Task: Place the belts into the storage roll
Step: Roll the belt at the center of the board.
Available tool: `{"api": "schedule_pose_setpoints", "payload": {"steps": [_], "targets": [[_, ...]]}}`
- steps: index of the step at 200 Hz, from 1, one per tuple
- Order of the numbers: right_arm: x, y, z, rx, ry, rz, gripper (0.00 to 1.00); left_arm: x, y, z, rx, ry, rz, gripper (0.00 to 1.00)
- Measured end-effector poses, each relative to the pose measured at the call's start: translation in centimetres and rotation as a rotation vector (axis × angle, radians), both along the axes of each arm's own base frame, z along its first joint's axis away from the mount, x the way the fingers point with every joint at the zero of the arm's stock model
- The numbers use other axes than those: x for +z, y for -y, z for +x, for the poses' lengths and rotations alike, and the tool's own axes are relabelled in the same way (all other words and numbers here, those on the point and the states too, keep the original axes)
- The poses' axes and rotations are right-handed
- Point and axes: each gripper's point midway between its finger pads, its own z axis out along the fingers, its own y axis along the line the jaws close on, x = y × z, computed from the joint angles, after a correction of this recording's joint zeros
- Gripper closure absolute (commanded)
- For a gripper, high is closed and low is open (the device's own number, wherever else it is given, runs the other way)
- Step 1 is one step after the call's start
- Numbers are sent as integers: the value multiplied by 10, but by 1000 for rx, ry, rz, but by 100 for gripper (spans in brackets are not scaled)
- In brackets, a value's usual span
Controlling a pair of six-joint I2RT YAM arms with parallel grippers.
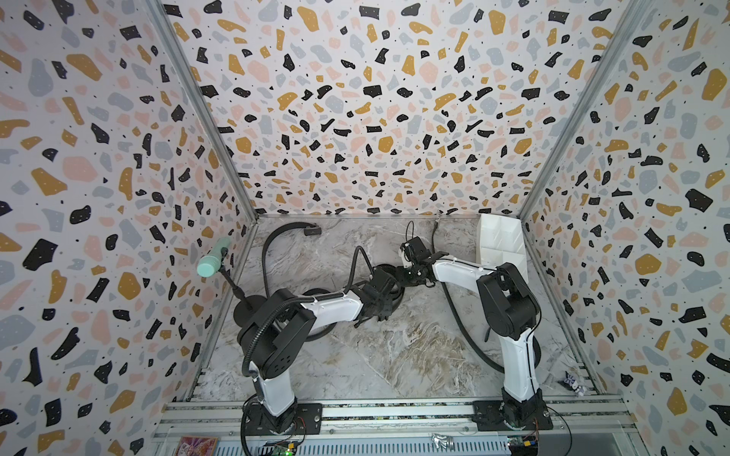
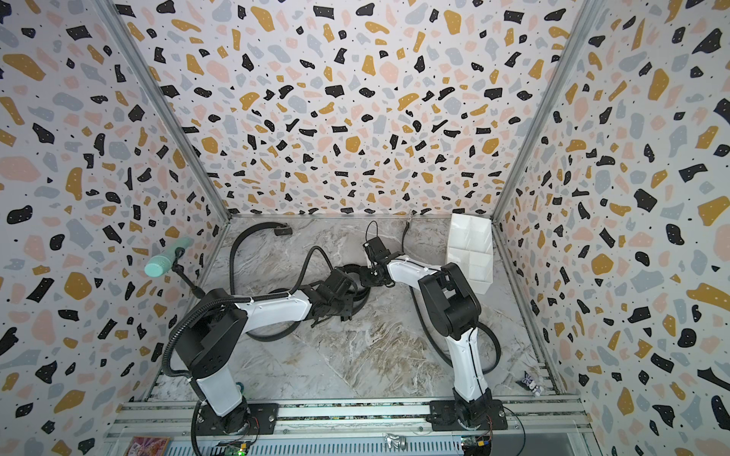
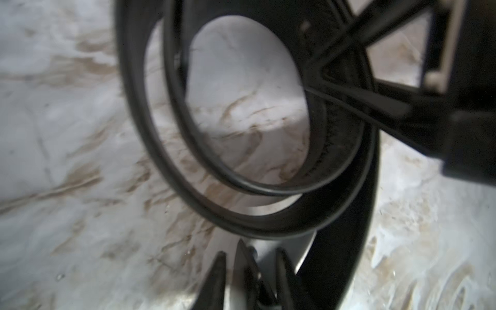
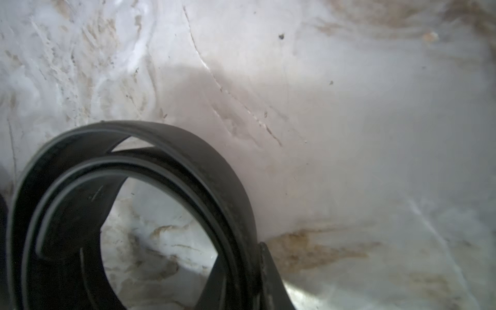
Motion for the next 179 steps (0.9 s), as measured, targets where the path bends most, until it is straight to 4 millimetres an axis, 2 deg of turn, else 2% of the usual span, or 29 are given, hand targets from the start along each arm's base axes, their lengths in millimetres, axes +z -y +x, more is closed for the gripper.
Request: {"api": "schedule_pose_setpoints", "payload": {"steps": [19, 34, 83, 144, 159, 179], "targets": [[-1, 1, 0, 0, 2, -2, 100, -1, -9, 4, 41, 17, 25, 100], [-1, 1, -1, 3, 4, -4, 100, -1, -17, 7, 81, 32, 28, 100], [-1, 0, -12, 31, 4, -22, 100, 1, -61, 24, 267, 85, 54, 100], [-2, 1, -14, 46, 15, -45, 100, 3, -73, 53, 386, 201, 116, 100], [-2, 2, -14, 52, 20, -56, 100, 5, -72, 63, 406, 226, 127, 89], [-2, 2, -14, 64, 24, -75, 100, 5, -72, 66, 414, 236, 130, 84]]}}
